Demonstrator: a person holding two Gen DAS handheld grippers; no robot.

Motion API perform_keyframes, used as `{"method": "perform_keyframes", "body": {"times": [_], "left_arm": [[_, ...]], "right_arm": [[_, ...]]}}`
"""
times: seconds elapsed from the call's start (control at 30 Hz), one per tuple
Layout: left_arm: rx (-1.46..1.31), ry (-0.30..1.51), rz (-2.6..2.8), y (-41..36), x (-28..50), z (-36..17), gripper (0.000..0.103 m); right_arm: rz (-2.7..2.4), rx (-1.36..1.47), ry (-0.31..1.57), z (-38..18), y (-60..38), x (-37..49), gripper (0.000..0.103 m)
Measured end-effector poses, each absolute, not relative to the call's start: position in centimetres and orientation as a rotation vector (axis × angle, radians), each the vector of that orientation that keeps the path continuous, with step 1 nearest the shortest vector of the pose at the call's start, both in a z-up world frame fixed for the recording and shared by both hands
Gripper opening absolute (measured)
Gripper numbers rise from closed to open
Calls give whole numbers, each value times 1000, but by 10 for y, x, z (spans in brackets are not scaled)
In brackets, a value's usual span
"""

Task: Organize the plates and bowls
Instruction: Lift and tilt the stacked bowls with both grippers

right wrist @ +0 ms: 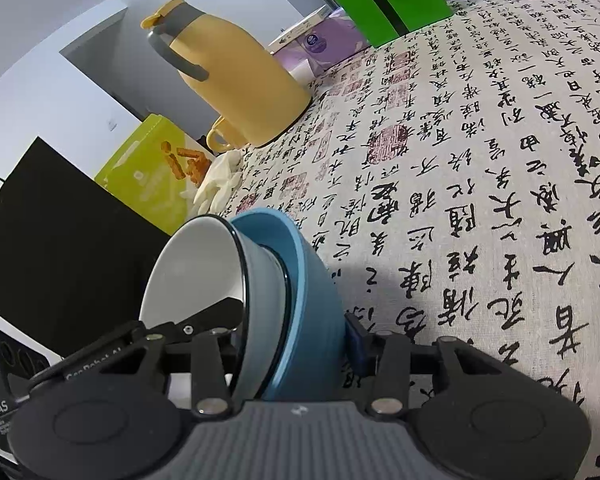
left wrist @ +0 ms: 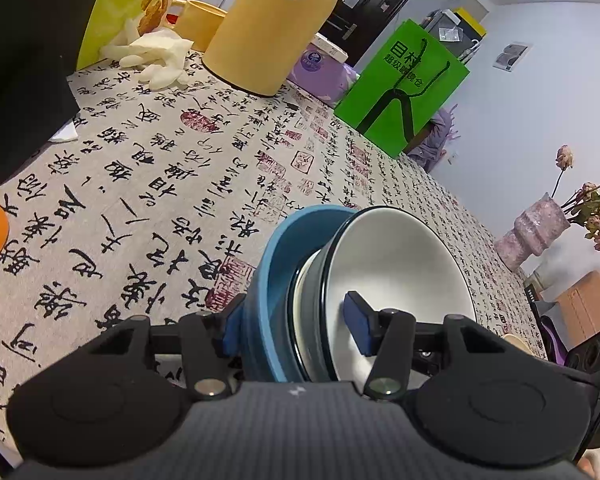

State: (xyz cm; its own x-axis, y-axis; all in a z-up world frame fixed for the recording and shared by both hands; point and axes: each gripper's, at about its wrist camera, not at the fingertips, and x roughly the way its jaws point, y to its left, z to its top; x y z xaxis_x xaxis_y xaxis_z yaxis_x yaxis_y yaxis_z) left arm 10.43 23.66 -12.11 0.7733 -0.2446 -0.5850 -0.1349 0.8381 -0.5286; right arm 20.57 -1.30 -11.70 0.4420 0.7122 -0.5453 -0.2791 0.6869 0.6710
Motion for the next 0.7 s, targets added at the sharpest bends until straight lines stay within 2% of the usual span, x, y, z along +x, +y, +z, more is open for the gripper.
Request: {"method": "perform_keyframes", "body": {"times": [0.7], "left_arm": [[-558,664,-73,216,95,-105,53]], "right_arm": [[662,558,874,-104,-32,194,43]]}}
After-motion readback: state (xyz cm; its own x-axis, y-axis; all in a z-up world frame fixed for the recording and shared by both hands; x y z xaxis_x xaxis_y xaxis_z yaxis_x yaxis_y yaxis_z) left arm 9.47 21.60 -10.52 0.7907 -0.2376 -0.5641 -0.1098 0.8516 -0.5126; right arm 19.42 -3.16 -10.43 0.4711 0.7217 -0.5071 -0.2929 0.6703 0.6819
